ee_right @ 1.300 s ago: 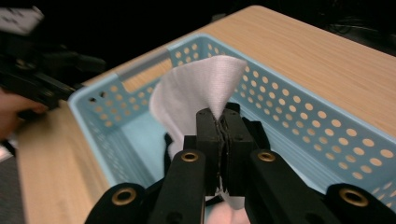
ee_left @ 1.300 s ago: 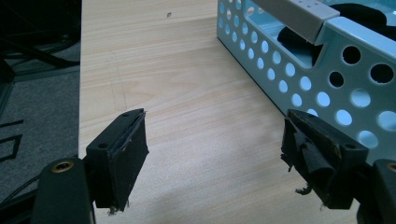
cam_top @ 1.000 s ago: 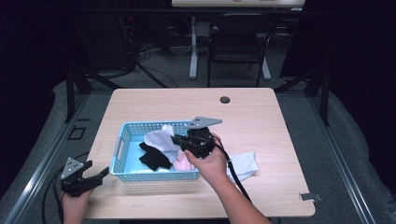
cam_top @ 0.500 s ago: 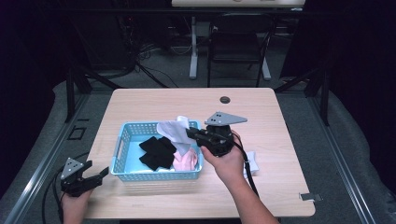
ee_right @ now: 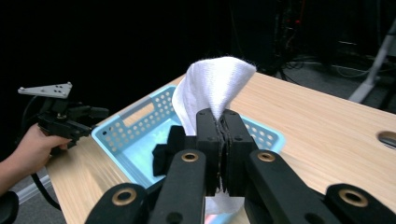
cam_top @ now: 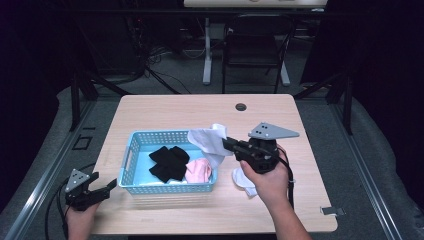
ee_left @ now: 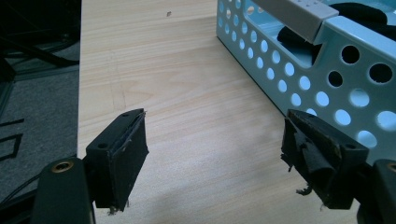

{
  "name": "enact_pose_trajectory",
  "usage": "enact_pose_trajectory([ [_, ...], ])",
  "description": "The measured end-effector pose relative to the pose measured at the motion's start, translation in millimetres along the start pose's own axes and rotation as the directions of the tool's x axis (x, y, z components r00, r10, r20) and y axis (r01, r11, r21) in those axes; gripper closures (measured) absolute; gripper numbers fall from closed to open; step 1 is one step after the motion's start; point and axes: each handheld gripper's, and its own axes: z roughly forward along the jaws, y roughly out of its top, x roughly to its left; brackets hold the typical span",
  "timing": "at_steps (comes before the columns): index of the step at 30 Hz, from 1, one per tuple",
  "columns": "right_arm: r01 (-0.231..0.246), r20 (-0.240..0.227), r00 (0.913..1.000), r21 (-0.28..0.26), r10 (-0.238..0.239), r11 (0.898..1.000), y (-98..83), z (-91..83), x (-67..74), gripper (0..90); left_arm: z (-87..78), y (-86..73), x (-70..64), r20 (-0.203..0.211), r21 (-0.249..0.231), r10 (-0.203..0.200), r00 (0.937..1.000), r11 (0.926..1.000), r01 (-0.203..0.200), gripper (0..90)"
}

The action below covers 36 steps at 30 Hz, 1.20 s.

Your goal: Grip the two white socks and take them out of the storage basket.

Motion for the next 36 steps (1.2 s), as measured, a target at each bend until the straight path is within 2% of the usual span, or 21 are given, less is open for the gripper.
enact_pose_trajectory([
  [7,-0.032,0.056,0.9979,-0.001,0.032,0.999,-15.5,-24.1,-12.9,87.5,-1.1,-0.8,1.6,-0.003,0.000,-0.004,1.0000,1.0000,0.004,22.3],
  [12,-0.061,0.085,0.9946,0.009,0.060,0.998,-29.7,-30.7,-21.5,87.5,-1.0,-0.8,0.9,-0.003,0.002,-0.002,1.0000,1.0000,0.002,22.3],
  [21,-0.104,0.129,0.9872,0.075,0.094,0.992,-62.9,-22.9,-34.2,87.6,-1.5,-0.9,1.1,-0.003,0.000,-0.001,1.0000,1.0000,0.001,22.3],
  [27,-0.163,0.165,0.9757,0.110,0.144,0.980,-92.5,-15.7,-49.0,87.5,-2.1,-1.0,1.4,-0.005,0.000,0.000,1.0000,1.0000,0.000,22.3],
  [28,-0.163,0.165,0.9757,0.110,0.144,0.980,-92.5,-15.7,-49.0,87.5,-2.1,-1.0,1.4,-0.005,0.000,0.000,1.0000,1.0000,0.000,22.3],
  [29,-0.190,0.184,0.9687,0.118,0.167,0.975,-104.6,-13.8,-57.8,87.6,-2.1,-1.0,1.0,-0.005,-0.001,0.000,1.0000,1.0000,0.000,22.3],
  [31,-0.219,0.204,0.9604,0.132,0.190,0.967,-116.8,-12.9,-67.8,87.6,-2.3,-0.9,1.1,-0.005,0.000,0.000,1.0000,1.0000,0.000,22.3],
  [32,-0.219,0.204,0.9604,0.132,0.190,0.967,-116.8,-12.9,-67.8,87.6,-2.3,-0.9,1.1,-0.005,0.000,0.000,1.0000,1.0000,0.000,22.3],
  [34,-0.258,0.244,0.9448,0.143,0.219,0.955,-131.7,-13.0,-79.6,87.5,-2.0,-0.9,1.3,-0.005,0.000,-0.001,1.0000,1.0000,0.001,22.3],
  [36,-0.274,0.268,0.9357,0.142,0.229,0.951,-138.2,-14.1,-86.5,87.4,-1.8,-0.8,1.0,-0.003,-0.001,0.000,1.0000,1.0000,0.000,22.2],
])
